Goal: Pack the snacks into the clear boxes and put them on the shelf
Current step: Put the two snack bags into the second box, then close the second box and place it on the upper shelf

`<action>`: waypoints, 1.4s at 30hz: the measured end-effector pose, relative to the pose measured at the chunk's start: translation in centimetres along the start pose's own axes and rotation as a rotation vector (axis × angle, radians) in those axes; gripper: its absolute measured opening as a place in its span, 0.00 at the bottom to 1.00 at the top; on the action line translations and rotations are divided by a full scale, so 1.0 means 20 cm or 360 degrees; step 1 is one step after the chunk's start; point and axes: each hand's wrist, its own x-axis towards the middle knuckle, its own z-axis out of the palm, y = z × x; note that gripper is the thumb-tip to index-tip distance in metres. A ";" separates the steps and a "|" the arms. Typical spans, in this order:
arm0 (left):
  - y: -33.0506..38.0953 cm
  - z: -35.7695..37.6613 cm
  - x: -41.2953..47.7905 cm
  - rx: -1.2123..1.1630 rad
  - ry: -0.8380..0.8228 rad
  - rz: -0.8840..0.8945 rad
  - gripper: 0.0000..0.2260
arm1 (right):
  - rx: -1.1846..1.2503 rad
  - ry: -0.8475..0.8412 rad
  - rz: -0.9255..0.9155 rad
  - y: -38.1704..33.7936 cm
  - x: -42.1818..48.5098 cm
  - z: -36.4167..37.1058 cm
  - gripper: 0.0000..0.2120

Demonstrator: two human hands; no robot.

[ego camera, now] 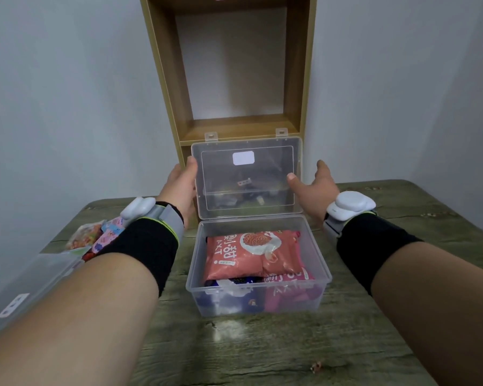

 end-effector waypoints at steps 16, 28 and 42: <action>0.06 -0.13 -0.26 -0.0014 0.0053 0.0177 0.33 | 0.0755 0.0088 0.0117 -0.07 -0.15 -0.15 0.39; -0.21 -0.12 -0.53 0.1100 -0.0113 0.0443 0.19 | -0.0208 -0.0415 -0.0456 0.05 -0.55 -0.11 0.28; -0.46 -0.19 -0.54 0.1634 -0.0397 0.0627 0.41 | -0.0929 -0.0523 -0.0874 0.30 -0.63 -0.11 0.20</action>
